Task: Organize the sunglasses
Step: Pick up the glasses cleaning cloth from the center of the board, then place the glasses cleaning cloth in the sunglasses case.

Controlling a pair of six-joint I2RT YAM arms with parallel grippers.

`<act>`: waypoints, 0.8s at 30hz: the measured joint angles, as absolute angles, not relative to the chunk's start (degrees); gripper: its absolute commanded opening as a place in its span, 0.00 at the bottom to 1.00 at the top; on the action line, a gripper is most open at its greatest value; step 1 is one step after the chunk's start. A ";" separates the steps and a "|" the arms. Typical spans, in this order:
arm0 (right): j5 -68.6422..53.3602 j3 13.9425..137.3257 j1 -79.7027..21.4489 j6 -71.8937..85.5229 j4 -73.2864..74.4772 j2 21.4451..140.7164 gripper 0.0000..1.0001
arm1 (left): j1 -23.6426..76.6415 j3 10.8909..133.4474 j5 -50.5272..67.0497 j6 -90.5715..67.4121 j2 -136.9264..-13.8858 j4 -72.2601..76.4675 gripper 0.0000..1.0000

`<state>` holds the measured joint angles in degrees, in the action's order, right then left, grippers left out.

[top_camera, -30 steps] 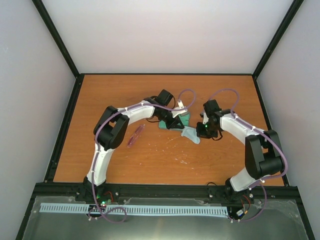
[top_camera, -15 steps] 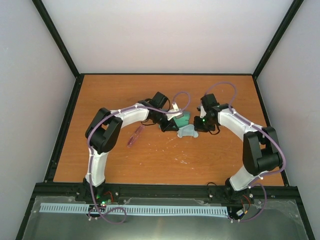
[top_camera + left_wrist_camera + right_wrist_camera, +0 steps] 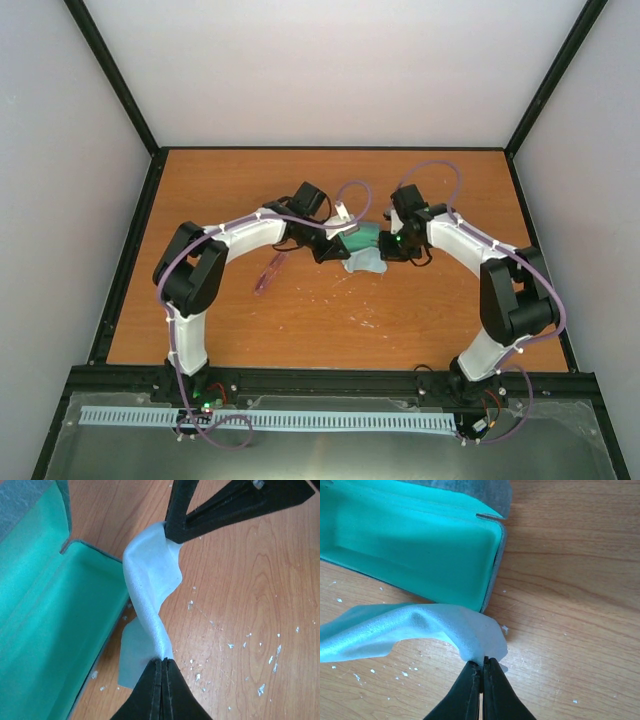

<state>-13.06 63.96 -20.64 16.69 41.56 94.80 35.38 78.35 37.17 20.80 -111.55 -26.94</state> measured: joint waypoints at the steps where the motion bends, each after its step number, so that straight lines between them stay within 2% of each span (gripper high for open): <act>1: -13.06 64.12 -20.78 16.69 41.56 94.91 0.03 | 35.38 78.00 37.01 20.82 -111.28 -26.94 0.01; 24: -13.56 74.32 -22.22 16.32 41.74 104.36 0.03 | 28.16 77.73 36.18 23.29 -111.11 -27.44 0.01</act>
